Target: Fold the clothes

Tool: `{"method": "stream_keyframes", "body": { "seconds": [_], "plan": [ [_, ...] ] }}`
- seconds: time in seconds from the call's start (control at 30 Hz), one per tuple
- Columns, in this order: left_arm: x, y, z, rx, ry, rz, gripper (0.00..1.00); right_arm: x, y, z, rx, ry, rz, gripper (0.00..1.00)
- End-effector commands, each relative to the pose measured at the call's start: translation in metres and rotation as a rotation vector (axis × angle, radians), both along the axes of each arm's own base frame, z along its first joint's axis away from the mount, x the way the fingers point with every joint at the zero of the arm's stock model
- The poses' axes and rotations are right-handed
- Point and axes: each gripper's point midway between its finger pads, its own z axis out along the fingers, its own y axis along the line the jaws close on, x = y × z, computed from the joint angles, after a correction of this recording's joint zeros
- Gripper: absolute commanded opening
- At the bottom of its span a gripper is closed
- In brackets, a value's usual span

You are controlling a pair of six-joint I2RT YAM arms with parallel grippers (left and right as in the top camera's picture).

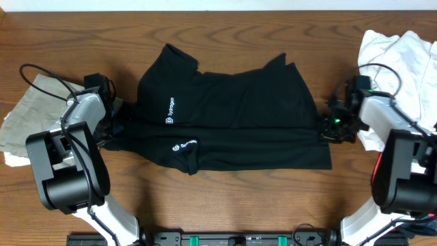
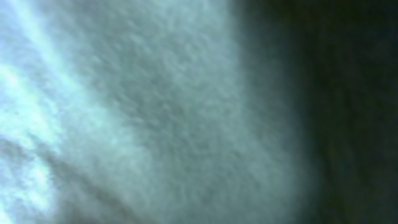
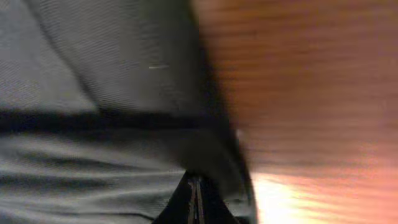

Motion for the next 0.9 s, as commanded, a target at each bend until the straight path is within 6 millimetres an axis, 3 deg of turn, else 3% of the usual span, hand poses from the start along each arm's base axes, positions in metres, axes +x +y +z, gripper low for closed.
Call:
{"method": "stream_keyframes", "body": {
  "seconds": [0.0, 0.1, 0.2, 0.33, 0.37, 0.47, 0.53, 0.6, 0.67, 0.73, 0.87],
  "plan": [
    [-0.011, -0.020, -0.022, -0.116, 0.040, -0.007, 0.15, -0.005, -0.025, -0.002, -0.078, 0.023, -0.076, 0.01],
    [-0.005, -0.043, -0.026, -0.223, 0.027, -0.073, 0.15, -0.003, -0.027, 0.000, -0.062, 0.018, -0.089, 0.01],
    [0.001, -0.069, -0.028, -0.334, 0.010, -0.138, 0.15, 0.009, -0.018, 0.015, -0.009, -0.020, -0.068, 0.01],
    [0.004, -0.082, -0.028, -0.362, 0.010, -0.183, 0.15, 0.049, -0.003, 0.071, 0.073, -0.194, -0.016, 0.01],
    [0.004, -0.085, -0.028, -0.361, 0.011, -0.191, 0.15, 0.066, 0.002, 0.097, 0.080, -0.278, 0.007, 0.01],
    [0.005, -0.088, -0.028, -0.362, 0.013, -0.203, 0.15, 0.098, 0.017, 0.146, 0.063, -0.464, 0.095, 0.04],
    [0.005, -0.089, -0.028, -0.361, 0.013, -0.204, 0.15, 0.113, 0.029, 0.164, 0.054, -0.537, 0.146, 0.09],
    [0.005, -0.089, -0.028, -0.361, 0.014, -0.204, 0.15, 0.124, 0.043, 0.166, 0.057, -0.574, 0.187, 0.14],
    [0.005, -0.089, -0.028, -0.361, 0.014, -0.204, 0.15, 0.132, 0.053, 0.155, 0.064, -0.575, 0.210, 0.16],
    [0.005, -0.089, -0.028, -0.361, 0.014, -0.204, 0.14, 0.145, 0.063, 0.134, 0.082, -0.569, 0.231, 0.26],
    [0.005, -0.089, -0.028, -0.362, 0.013, -0.204, 0.15, 0.174, 0.080, 0.093, 0.132, -0.595, 0.262, 0.29]
  ]
}}
